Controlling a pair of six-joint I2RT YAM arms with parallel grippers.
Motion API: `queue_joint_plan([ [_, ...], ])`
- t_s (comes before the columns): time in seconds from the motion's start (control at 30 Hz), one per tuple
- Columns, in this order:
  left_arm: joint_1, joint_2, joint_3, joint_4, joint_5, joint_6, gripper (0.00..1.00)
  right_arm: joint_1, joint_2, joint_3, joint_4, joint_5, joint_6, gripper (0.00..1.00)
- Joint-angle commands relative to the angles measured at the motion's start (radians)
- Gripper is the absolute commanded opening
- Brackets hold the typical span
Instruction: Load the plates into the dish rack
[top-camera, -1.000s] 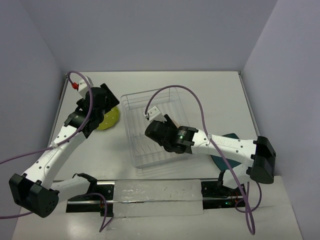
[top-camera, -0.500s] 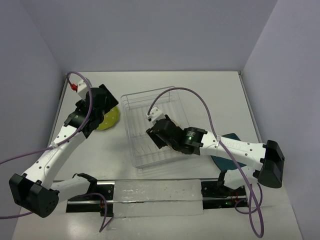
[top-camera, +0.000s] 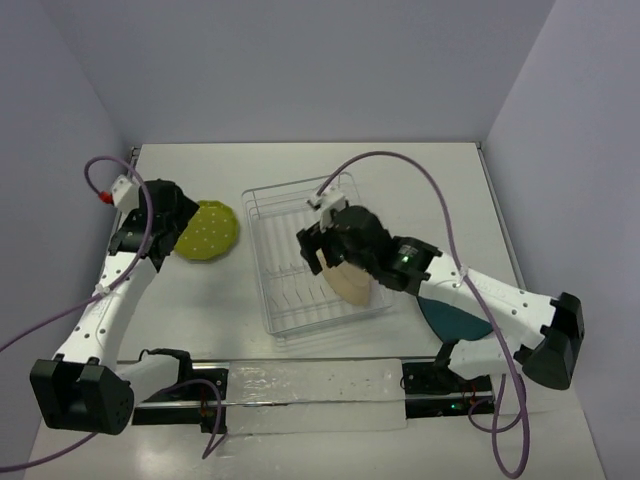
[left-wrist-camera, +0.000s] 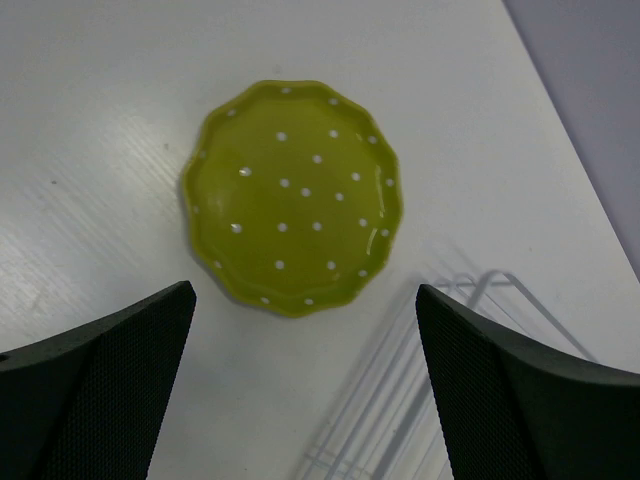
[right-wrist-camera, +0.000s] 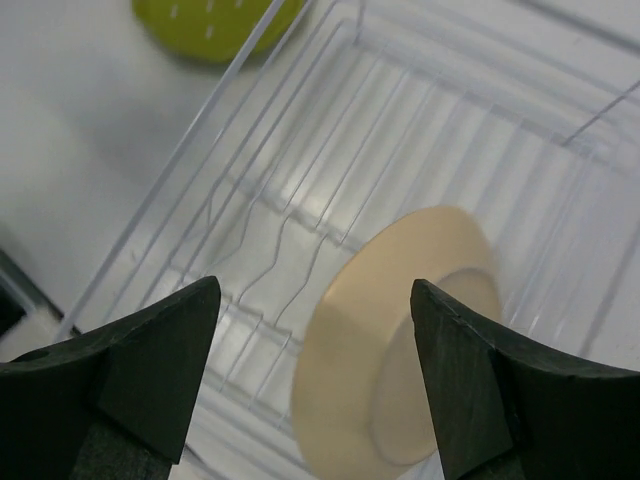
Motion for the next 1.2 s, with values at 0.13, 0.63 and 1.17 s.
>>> queue_joint_plan([
  [0.13, 0.303, 0.047, -0.142, 0.038, 0.317, -0.084, 0.99, -0.366, -0.126, 0.060, 0.149, -0.184, 0.112, 0.85],
  [0.63, 0.349, 0.416, -0.115, 0.125, 0.404, -0.138, 0.67, -0.656, -0.081, 0.105, 0.162, -0.392, 0.130, 0.89],
  [1.17, 0.347, 0.495, -0.057, 0.051, 0.342, -0.177, 0.00, -0.247, -0.015, 0.122, 0.082, -0.440, -0.703, 0.92],
])
